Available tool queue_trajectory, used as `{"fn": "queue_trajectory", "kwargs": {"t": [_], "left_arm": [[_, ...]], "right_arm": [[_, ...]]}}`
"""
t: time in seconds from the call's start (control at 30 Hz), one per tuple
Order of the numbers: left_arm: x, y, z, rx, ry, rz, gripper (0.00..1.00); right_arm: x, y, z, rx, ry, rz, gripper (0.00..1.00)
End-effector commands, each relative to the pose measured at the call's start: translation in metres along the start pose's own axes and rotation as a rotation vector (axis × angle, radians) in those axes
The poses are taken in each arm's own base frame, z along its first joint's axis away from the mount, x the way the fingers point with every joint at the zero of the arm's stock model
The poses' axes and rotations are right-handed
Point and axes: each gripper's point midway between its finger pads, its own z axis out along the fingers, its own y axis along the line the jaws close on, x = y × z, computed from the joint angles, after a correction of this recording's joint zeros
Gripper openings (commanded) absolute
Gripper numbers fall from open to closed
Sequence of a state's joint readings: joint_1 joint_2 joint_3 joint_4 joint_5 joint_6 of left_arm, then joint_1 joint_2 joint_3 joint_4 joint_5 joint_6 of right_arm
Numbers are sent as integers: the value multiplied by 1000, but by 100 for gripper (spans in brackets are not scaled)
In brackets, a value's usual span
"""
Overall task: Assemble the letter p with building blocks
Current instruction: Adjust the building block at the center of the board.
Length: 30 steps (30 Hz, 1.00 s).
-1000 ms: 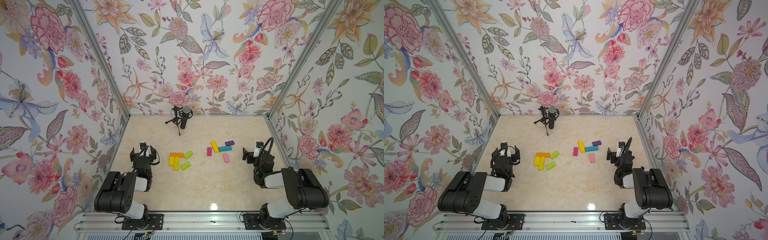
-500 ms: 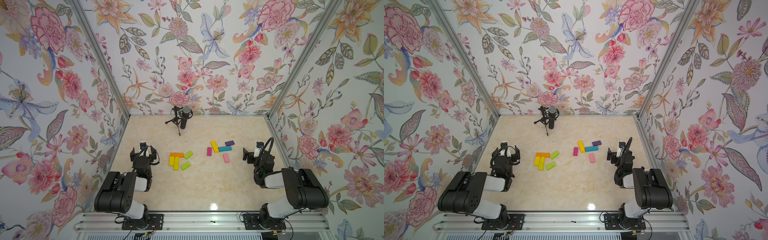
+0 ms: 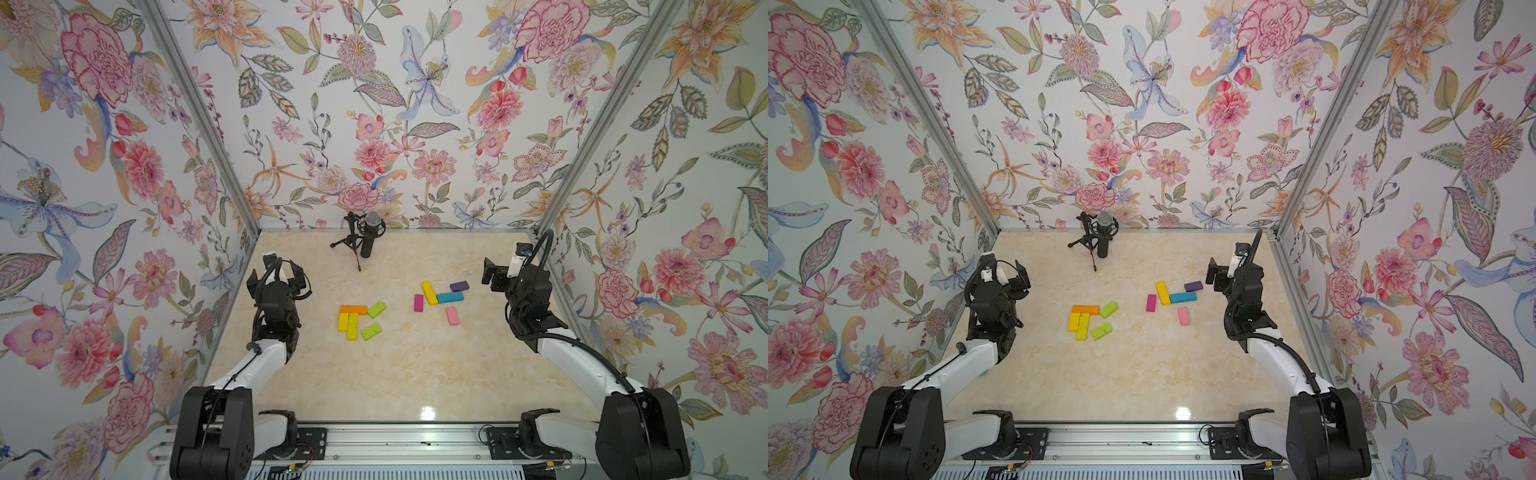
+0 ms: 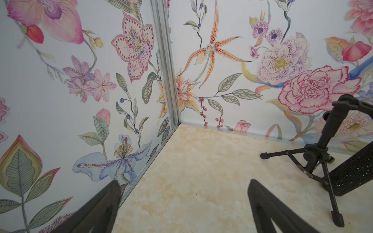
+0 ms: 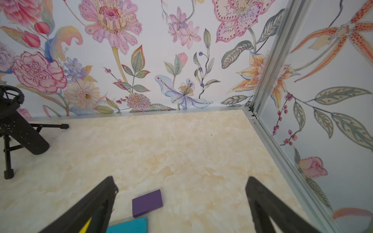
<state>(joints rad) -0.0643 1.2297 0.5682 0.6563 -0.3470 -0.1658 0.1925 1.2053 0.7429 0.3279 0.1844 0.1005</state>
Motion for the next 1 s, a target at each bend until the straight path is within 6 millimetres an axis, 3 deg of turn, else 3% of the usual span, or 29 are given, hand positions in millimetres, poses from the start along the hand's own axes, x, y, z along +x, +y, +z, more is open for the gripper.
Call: {"fn": "queue_trajectory", "kwargs": {"t": [0.0, 0.17, 0.37, 0.47, 0.57, 0.67, 0.77, 0.97], "left_arm": [[30, -19, -1, 72, 193, -14, 99], [16, -42, -2, 180, 260, -95, 98], [12, -77, 8, 307, 383, -93, 95], [36, -107, 18, 401, 524, -138, 94], [77, -143, 31, 482, 689, -183, 84], [84, -158, 36, 467, 675, -181, 84], [98, -174, 37, 475, 715, -155, 84], [132, -197, 34, 487, 792, -160, 83]], "right_arm": [[61, 29, -11, -101, 302, 47, 100], [75, 77, -17, -260, 425, 17, 100], [97, 146, -25, -421, 488, -190, 97], [114, 171, -24, -473, 550, -153, 91], [136, 204, -23, -588, 660, 59, 79], [158, 244, -34, -696, 783, 170, 70], [174, 279, -51, -749, 831, 136, 69], [192, 306, -60, -745, 850, 99, 68]]}}
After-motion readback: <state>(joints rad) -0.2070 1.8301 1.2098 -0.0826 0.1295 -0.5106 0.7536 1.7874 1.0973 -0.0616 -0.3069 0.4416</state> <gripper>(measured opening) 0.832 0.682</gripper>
